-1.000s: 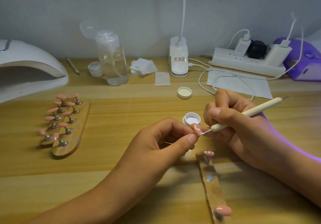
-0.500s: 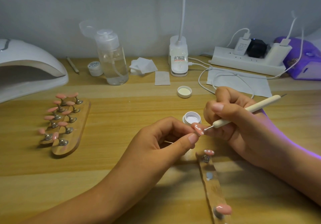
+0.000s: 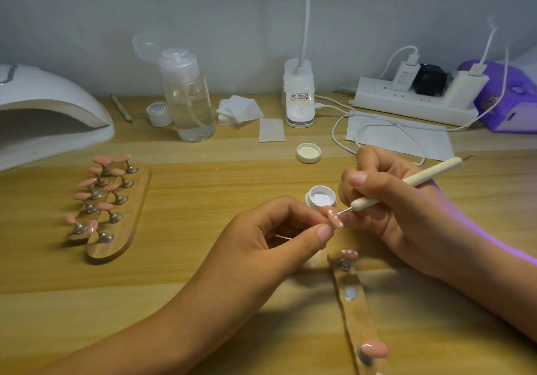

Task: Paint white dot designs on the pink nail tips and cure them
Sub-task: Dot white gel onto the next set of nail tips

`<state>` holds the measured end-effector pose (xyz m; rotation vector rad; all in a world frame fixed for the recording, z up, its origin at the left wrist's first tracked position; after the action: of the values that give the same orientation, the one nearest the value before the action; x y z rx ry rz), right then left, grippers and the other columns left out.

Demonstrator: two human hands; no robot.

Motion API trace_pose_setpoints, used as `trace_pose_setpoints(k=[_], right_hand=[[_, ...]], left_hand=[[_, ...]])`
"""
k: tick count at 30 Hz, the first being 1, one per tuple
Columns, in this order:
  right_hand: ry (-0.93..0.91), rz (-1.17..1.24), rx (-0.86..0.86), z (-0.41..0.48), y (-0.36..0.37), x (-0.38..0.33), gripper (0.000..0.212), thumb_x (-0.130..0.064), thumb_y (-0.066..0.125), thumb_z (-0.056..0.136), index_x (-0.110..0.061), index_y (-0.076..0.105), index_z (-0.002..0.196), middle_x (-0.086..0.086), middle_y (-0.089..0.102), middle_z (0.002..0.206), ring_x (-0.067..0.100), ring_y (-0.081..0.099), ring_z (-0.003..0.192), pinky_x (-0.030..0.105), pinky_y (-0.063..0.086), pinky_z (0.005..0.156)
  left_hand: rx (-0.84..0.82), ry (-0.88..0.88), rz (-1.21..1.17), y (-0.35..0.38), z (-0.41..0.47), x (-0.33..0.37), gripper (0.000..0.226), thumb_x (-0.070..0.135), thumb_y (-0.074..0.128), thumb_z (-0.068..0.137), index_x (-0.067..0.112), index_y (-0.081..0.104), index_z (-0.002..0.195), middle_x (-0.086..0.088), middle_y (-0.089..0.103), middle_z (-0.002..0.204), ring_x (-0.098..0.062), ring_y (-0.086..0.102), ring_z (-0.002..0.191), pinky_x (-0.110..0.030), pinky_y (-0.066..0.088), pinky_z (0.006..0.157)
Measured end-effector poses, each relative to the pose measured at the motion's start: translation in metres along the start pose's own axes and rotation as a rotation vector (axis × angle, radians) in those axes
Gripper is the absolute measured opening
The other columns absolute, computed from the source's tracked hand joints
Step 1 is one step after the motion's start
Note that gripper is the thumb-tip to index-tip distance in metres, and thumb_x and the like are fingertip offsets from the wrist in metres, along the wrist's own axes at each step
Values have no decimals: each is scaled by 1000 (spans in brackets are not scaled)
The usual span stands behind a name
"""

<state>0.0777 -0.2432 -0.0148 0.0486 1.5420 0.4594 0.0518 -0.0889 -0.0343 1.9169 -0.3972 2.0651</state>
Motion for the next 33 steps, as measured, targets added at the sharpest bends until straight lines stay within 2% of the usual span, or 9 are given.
trace_pose_setpoints(k=[7, 22, 26, 31, 33], right_hand=[[-4, 5, -13, 0, 1, 1, 27, -9, 58, 75, -18, 49, 51, 1, 41, 48, 8, 44, 48, 18, 50, 48], [-1, 11, -16, 1, -1, 2, 28, -9, 58, 76, -19, 49, 51, 0, 45, 49, 7, 46, 47, 19, 51, 49], [-9, 26, -38, 1, -1, 1, 29, -6, 67, 70, -19, 50, 52, -1, 47, 50, 6, 48, 47, 18, 51, 49], [-15, 27, -27, 1, -2, 2, 29, -8, 58, 77, -19, 50, 52, -1, 46, 49, 6, 48, 47, 18, 51, 50], [-50, 49, -40, 2, -4, 1, 30, -13, 66, 82, -19, 51, 56, -3, 46, 51, 6, 51, 49, 23, 56, 58]], left_hand=[[6, 2, 8, 0, 0, 0, 7, 27, 68, 77, 24, 72, 81, 4, 71, 82, -3, 60, 73, -15, 47, 68], [2, -5, 2, 0, 0, -1, 7, 27, 68, 78, 25, 73, 82, 9, 69, 77, -2, 61, 73, -15, 48, 68], [2, -2, 6, -1, 0, -1, 7, 28, 68, 78, 25, 73, 82, 7, 70, 79, -2, 61, 73, -15, 48, 68], [0, 4, 3, -1, 0, -2, 7, 28, 69, 78, 26, 73, 82, 8, 69, 78, -2, 60, 72, -14, 47, 66], [-2, 6, 0, -1, 0, -2, 6, 28, 68, 78, 28, 73, 82, 9, 70, 79, -2, 60, 73, -16, 48, 67]])
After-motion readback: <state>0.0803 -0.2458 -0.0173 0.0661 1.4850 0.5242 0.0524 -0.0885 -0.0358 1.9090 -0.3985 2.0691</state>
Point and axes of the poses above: each hand's wrist, its own z-axis towards the middle knuckle, its own y-axis out of the palm, x = y × z, the point moved 4 cm from there along z, towards the middle knuckle
